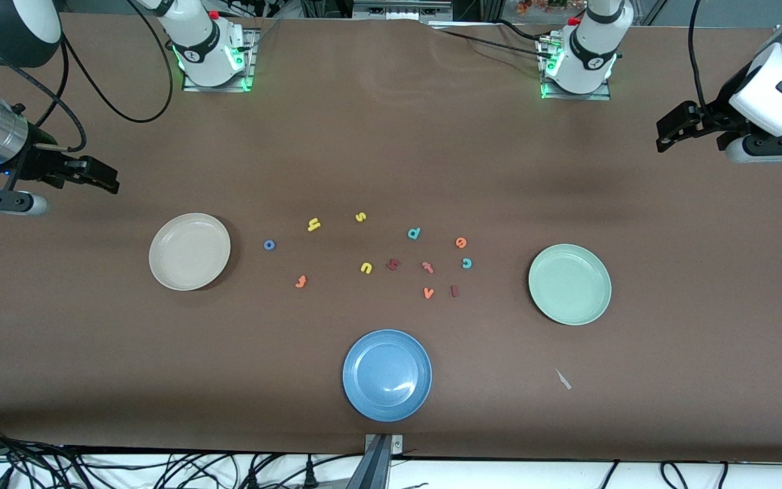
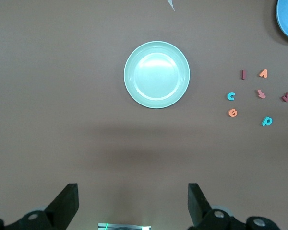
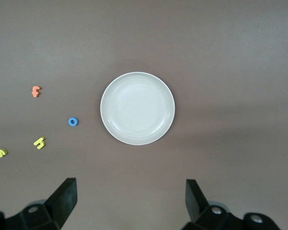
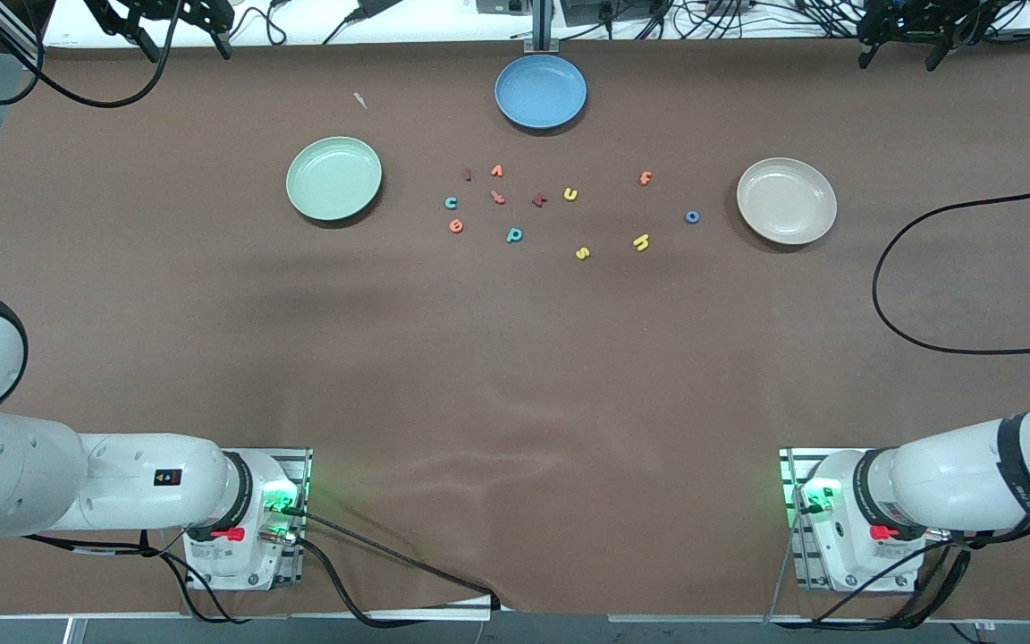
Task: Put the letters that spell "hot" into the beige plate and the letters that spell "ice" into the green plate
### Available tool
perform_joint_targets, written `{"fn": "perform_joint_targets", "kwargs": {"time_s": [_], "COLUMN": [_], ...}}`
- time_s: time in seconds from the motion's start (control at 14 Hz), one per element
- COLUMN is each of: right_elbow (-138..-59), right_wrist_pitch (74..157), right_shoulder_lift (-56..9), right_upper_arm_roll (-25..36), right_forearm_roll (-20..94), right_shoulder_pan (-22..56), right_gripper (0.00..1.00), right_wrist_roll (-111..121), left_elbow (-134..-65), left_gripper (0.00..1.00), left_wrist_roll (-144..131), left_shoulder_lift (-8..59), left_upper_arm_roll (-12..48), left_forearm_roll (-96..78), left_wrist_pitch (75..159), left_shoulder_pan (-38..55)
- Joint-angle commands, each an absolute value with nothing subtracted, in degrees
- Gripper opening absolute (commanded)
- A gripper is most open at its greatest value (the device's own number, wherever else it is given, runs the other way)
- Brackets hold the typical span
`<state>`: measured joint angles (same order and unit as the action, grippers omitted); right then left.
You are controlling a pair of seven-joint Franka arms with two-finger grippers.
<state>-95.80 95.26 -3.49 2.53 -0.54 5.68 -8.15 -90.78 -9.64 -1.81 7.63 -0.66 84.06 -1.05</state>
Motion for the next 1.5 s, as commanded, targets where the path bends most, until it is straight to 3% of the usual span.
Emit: {"fn": "perform_joint_targets", "kwargs": {"time_s": [0.0,1.43], "right_elbow": [-94.75,-94.75], "right_wrist_pitch": [94.22,94.22], "right_shoulder_lift": [-3.78,-3.78], "right_upper_arm_roll": [2.81,2.81], "right_forearm_roll": [0.35,0.35], "right_shoulder_pan": [5.8,5.8], "right_gripper": [1.0,1.0], "right_wrist_roll": [-8.44,-8.44], "left_elbow": [-89.82,-87.98], "left_gripper": [1.0,1.0], "left_wrist_roll": [-8.44,-8.53], "left_shoulder_lift": [-2.02,-0.7], "left_upper_arm_roll": [7.91,7.73], "left_forearm_roll": [0.09,0.0], "left_wrist_pitch": [82.71,82.88], "left_shoulder_pan": [-1.14,-1.76]}}
